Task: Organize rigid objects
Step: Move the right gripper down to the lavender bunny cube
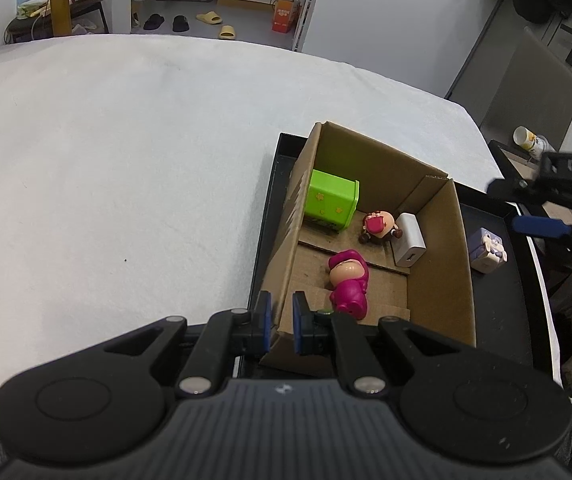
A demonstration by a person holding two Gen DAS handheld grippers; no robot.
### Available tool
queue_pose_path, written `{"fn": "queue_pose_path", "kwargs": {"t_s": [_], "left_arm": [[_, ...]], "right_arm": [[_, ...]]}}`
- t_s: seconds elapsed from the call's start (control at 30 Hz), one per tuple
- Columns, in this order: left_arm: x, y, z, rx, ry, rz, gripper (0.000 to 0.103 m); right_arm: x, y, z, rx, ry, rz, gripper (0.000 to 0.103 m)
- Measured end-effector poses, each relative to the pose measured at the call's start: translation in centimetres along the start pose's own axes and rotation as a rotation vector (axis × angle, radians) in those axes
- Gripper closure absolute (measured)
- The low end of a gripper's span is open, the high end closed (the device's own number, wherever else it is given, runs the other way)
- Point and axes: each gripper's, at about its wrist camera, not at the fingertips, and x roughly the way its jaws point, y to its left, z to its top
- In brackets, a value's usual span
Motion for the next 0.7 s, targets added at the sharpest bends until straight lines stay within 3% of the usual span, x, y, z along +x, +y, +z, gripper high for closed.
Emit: {"fn": "queue_pose_path", "kwargs": {"t_s": [0.23, 0.7], "left_arm": [[0.1, -0.4, 0.0, 0.014, -0.001, 0.017, 0.093], [0.3, -0.7, -0.1, 0.027, -0.002, 0.035, 0.093]], "right_arm": [[-1.1, -3.0, -0.4, 0.001, -0.024, -0.029, 0.037], [-1.5, -7.7, -0.8, 0.037, -0.038, -0.067, 0.036]]}}
